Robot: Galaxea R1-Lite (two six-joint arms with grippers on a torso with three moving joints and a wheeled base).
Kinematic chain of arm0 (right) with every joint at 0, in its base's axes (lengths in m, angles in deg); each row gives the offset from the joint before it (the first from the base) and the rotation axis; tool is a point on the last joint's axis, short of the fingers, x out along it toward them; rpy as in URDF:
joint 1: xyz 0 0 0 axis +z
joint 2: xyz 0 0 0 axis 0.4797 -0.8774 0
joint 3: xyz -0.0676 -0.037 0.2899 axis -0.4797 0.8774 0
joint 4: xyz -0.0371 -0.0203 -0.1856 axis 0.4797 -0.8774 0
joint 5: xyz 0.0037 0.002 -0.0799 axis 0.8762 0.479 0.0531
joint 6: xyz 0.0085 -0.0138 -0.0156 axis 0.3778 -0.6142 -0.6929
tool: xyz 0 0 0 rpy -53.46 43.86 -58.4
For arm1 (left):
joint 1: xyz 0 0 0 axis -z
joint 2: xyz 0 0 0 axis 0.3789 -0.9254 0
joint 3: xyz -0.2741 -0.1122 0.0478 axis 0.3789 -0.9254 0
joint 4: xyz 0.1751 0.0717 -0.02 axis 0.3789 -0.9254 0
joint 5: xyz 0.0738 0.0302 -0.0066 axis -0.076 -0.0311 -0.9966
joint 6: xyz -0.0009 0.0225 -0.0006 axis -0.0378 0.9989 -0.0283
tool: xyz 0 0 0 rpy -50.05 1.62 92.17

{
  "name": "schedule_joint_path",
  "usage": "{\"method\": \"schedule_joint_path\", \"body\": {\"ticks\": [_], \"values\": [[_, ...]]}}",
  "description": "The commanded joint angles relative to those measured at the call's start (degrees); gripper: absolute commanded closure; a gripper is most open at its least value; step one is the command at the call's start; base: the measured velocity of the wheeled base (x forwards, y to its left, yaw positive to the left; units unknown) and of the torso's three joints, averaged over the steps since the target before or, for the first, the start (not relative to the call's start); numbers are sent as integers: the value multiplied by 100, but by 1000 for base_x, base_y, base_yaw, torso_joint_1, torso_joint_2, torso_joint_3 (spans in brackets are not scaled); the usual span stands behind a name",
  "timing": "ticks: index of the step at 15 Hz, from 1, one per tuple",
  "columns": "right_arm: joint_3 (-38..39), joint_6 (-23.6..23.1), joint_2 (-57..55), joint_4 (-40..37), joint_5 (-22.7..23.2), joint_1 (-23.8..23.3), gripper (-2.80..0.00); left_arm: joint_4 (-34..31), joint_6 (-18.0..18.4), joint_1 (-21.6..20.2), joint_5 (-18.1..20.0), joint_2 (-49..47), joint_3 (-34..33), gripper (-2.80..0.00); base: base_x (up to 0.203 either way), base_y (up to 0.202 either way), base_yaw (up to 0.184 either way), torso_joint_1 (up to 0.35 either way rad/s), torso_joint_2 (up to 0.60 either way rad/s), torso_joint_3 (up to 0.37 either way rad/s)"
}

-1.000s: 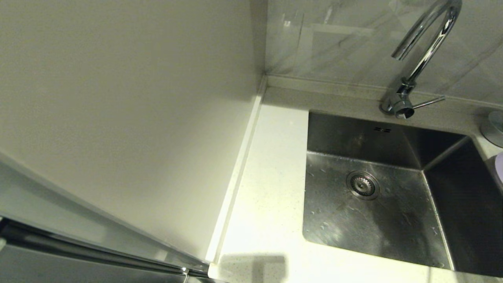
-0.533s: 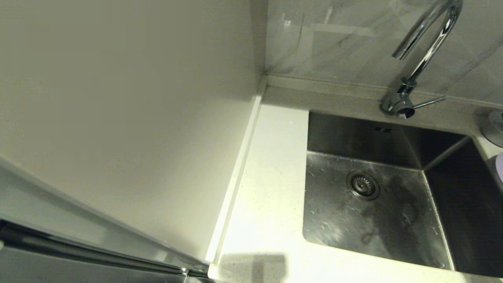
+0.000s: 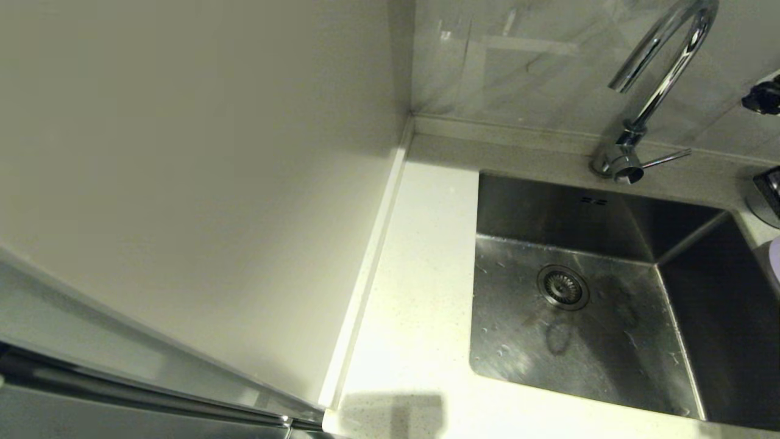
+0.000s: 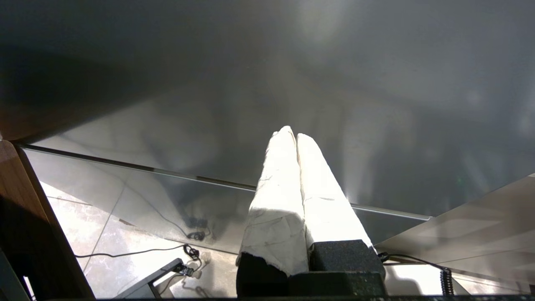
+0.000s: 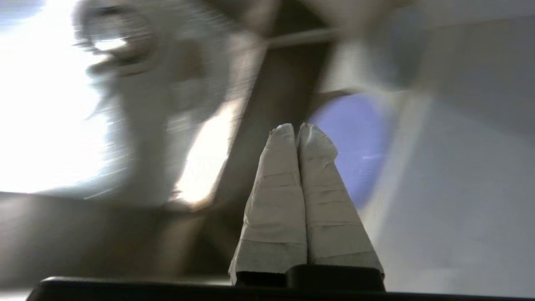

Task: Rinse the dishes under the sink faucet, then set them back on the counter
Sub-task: Put a bowl into the sink

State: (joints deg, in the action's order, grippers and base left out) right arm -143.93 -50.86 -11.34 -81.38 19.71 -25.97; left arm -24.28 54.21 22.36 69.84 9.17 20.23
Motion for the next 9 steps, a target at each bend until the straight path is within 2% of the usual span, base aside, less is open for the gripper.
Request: {"method": "schedule_joint_path", "body": {"ticks": [1, 3, 4, 5, 7, 8, 9], "values": [[-855, 1448, -578, -1339, 563, 166, 0, 0, 0, -1, 0, 0, -18, 0, 0, 0, 0, 0, 0, 0], [-1162, 2586, -938, -1730, 809, 307, 0, 2, 0, -1, 0, 0, -18, 0, 0, 0, 0, 0, 0, 0], [-1250, 2950, -1103, -1767, 826, 352, 0, 2, 0, -1, 0, 0, -18, 0, 0, 0, 0, 0, 0, 0], [-1387, 3231, -1246, -1775, 758, 369, 0, 1, 0, -1, 0, 0, -18, 0, 0, 0, 0, 0, 0, 0], [-1595, 3610, -1508, -1692, 113, 372, 0, 0, 0, -1, 0, 0, -18, 0, 0, 0, 0, 0, 0, 0], [-1630, 3715, -1580, -1476, -198, 372, 0, 2, 0, -1, 0, 0, -18, 0, 0, 0, 0, 0, 0, 0], [-1638, 3722, -1610, -1212, -310, 372, 0, -6, 0, -1, 0, 0, -18, 0, 0, 0, 0, 0, 0, 0]]}}
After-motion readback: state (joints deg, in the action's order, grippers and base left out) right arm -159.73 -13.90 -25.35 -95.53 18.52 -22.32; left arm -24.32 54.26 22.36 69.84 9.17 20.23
